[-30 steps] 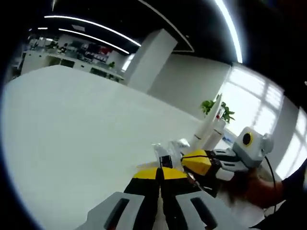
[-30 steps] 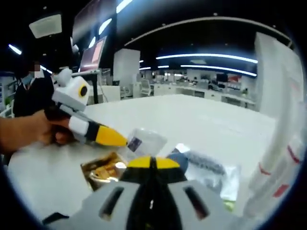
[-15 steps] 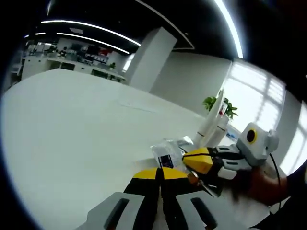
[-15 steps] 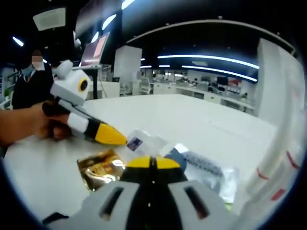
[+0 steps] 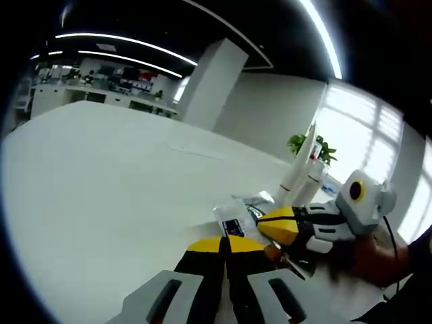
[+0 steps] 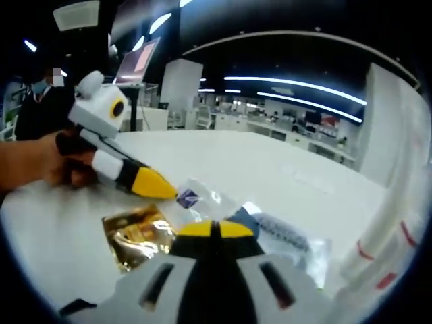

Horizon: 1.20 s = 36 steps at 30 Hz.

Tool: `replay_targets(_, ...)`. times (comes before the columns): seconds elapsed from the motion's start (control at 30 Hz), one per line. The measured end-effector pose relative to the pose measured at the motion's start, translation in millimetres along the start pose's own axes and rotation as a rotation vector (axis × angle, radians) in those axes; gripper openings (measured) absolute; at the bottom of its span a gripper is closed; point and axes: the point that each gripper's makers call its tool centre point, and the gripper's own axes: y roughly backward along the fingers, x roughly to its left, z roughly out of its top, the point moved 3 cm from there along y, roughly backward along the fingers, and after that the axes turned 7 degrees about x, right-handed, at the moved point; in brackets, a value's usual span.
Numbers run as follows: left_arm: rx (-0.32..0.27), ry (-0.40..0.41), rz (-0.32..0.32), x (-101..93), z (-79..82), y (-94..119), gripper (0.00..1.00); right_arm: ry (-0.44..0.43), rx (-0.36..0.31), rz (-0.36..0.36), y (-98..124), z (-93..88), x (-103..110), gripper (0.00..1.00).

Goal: Arrange the skincare products in the storage area until every visible bottle or jar stands upright without overlapping.

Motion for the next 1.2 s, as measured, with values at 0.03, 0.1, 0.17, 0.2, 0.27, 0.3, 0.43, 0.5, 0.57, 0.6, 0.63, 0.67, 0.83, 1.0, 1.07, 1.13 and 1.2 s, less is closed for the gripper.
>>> replay_targets(0.03,0.0,-0.001,0.0,0.0,0.1,-0.1,0.0,0.001,-0.004,-0.001,0.4,0.4,-0.2,0.0)
replay_targets(0.1,0.0,-0.001,0.001,0.2,0.3,0.0,0.0,0.002,-0.013,-0.005,1.1,1.7,-0.8,0.0)
replay_targets(0.17,0.0,-0.002,0.002,0.4,0.4,0.1,0.0,0.003,-0.026,-0.007,2.8,3.0,-0.7,0.0)
replay_targets(0.2,0.0,-0.003,0.002,0.5,0.4,0.2,0.0,0.003,-0.027,-0.006,1.6,3.5,-1.4,0.0)
replay_targets(0.27,0.001,-0.006,0.003,0.6,0.4,0.2,0.0,0.014,-0.031,-0.002,1.0,4.6,-0.4,0.0)
replay_targets(0.3,0.001,-0.006,0.003,0.6,0.4,0.3,0.0,0.021,-0.046,0.007,1.6,7.1,1.7,0.0)
replay_targets(0.43,0.002,-0.004,0.0,0.4,0.4,0.3,0.0,0.065,-0.07,0.037,1.5,11.0,11.9,0.0)
replay_targets(0.5,0.003,-0.005,0.0,0.4,0.3,0.3,0.0,0.084,-0.067,0.039,-0.5,11.8,14.1,0.0)
replay_targets(0.57,0.002,-0.005,0.0,0.4,0.3,0.3,0.0,0.098,-0.052,0.052,-3.0,9.8,17.0,0.0)
replay_targets(0.6,0.003,-0.006,0.001,0.4,0.3,0.4,0.0,0.103,-0.048,0.049,-4.2,10.4,16.0,0.0)
replay_targets(0.63,0.002,-0.005,0.001,0.4,0.2,0.6,0.0,0.104,-0.042,0.049,-5.3,9.9,15.5,0.0)
replay_targets(0.67,0.002,-0.005,0.001,0.4,0.2,0.8,0.0,0.107,-0.03,0.049,-7.4,8.7,14.8,0.0)
replay_targets(0.83,0.001,-0.004,0.003,0.4,0.0,1.5,0.0,0.115,-0.007,0.047,-9.6,4.7,15.9,0.0)
replay_targets(1.0,-0.004,-0.014,0.003,1.3,1.1,2.2,0.0,0.099,0.0,0.05,-10.1,3.5,15.3,0.0)
replay_targets(1.07,-0.012,-0.016,0.0,2.8,3.3,2.4,0.0,0.096,0.0,0.051,-10.6,3.4,15.1,0.0)
replay_targets(1.13,-0.019,-0.024,0.008,6.5,6.2,1.9,0.0,0.095,0.001,0.05,-9.7,3.0,15.7,0.0)
replay_targets(1.2,-0.027,-0.033,0.015,7.8,7.3,2.2,0.0,0.092,0.001,0.051,-10.2,3.0,15.5,0.0)
